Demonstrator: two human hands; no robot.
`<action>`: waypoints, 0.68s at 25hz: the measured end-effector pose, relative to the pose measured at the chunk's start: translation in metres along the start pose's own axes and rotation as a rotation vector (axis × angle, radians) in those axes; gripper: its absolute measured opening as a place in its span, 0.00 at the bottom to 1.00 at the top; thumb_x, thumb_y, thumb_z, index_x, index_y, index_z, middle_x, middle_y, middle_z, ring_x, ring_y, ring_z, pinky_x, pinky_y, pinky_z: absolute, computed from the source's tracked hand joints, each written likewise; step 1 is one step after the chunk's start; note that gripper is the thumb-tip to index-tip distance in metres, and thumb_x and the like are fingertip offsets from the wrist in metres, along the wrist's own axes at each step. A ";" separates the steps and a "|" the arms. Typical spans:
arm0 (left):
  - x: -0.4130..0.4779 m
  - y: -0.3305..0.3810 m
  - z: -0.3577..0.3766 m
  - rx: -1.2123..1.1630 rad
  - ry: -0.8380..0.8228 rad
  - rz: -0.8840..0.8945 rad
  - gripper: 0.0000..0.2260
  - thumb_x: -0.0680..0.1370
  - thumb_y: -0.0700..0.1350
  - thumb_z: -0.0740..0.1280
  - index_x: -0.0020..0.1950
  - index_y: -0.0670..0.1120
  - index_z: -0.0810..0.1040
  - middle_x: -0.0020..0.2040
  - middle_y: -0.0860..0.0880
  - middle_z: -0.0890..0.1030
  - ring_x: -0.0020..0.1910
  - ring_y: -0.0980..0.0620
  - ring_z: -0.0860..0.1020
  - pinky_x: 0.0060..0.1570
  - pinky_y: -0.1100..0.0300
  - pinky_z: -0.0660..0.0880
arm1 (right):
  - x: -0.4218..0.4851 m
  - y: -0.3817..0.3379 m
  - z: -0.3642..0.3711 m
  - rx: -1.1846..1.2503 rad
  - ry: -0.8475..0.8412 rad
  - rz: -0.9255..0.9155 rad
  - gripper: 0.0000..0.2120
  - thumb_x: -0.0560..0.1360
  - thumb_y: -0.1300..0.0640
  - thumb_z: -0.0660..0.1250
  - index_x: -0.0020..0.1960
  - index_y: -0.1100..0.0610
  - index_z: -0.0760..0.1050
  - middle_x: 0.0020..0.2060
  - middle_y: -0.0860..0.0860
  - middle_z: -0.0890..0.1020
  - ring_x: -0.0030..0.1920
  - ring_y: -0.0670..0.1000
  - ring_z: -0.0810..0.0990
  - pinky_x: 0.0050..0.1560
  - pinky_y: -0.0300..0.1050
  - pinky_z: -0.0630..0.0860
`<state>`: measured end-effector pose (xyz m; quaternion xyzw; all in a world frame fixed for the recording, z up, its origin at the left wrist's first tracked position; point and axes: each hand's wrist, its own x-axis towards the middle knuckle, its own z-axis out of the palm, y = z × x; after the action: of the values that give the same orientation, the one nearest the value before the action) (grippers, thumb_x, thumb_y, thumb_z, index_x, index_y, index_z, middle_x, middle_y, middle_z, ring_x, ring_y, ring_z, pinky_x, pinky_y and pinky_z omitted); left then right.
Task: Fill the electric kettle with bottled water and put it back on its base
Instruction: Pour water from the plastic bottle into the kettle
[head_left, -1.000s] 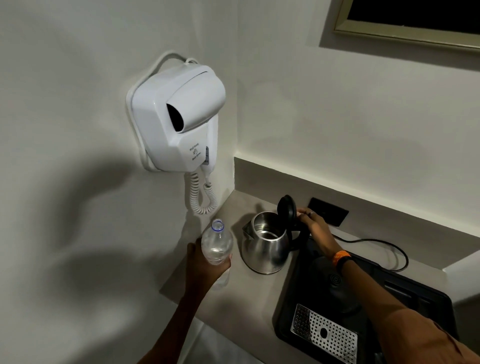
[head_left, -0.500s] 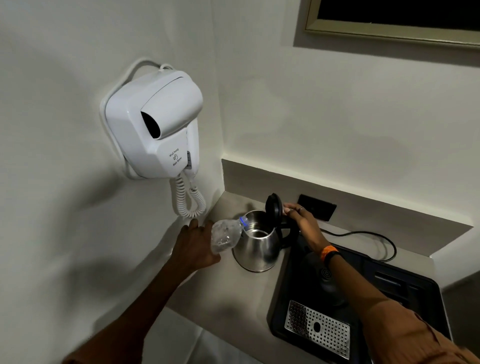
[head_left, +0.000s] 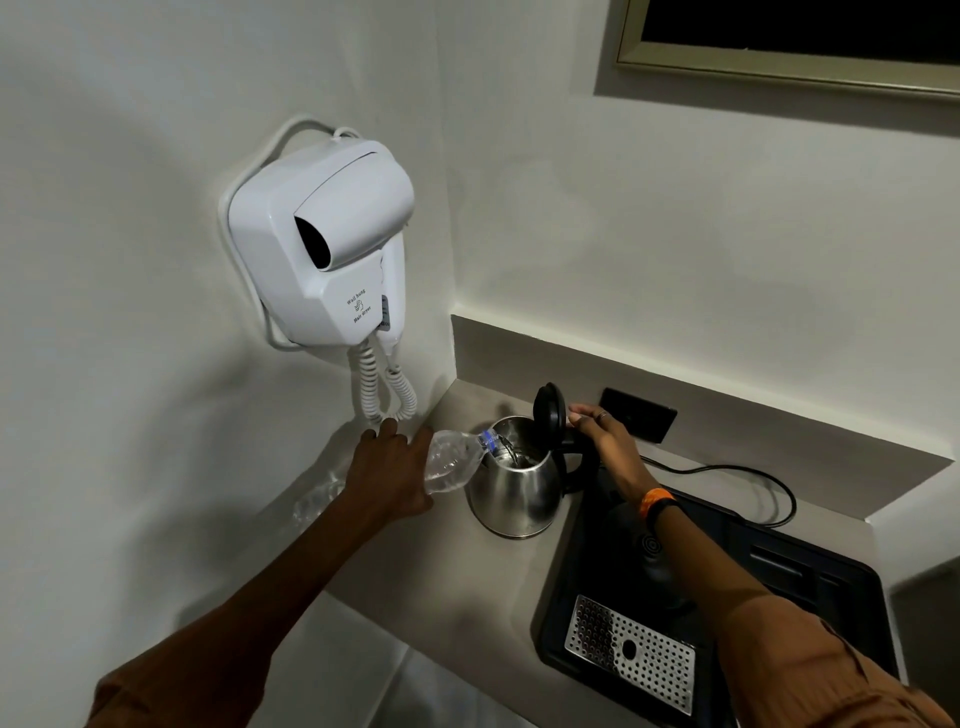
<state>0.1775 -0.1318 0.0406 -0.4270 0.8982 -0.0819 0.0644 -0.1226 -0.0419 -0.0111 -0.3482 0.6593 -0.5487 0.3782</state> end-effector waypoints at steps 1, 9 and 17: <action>0.000 0.001 -0.001 0.007 -0.002 -0.002 0.36 0.54 0.56 0.75 0.60 0.44 0.77 0.39 0.41 0.85 0.49 0.37 0.79 0.44 0.47 0.77 | -0.001 0.000 0.000 0.004 -0.006 -0.002 0.16 0.81 0.53 0.66 0.65 0.57 0.78 0.58 0.53 0.83 0.58 0.48 0.81 0.60 0.43 0.75; -0.002 0.006 -0.002 0.008 -0.014 -0.032 0.39 0.54 0.55 0.76 0.63 0.43 0.76 0.39 0.41 0.85 0.50 0.37 0.79 0.45 0.47 0.77 | -0.001 0.001 -0.002 0.020 -0.019 -0.007 0.16 0.81 0.52 0.66 0.66 0.58 0.78 0.58 0.55 0.83 0.59 0.52 0.81 0.58 0.42 0.74; -0.005 0.006 -0.001 0.006 -0.021 -0.044 0.38 0.54 0.56 0.77 0.61 0.44 0.77 0.38 0.41 0.85 0.50 0.37 0.79 0.44 0.46 0.77 | 0.000 0.000 0.001 0.009 -0.042 -0.024 0.13 0.80 0.58 0.66 0.63 0.59 0.80 0.54 0.52 0.85 0.51 0.43 0.85 0.56 0.38 0.78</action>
<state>0.1759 -0.1237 0.0408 -0.4471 0.8877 -0.0816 0.0733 -0.1217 -0.0421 -0.0116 -0.3659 0.6446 -0.5487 0.3868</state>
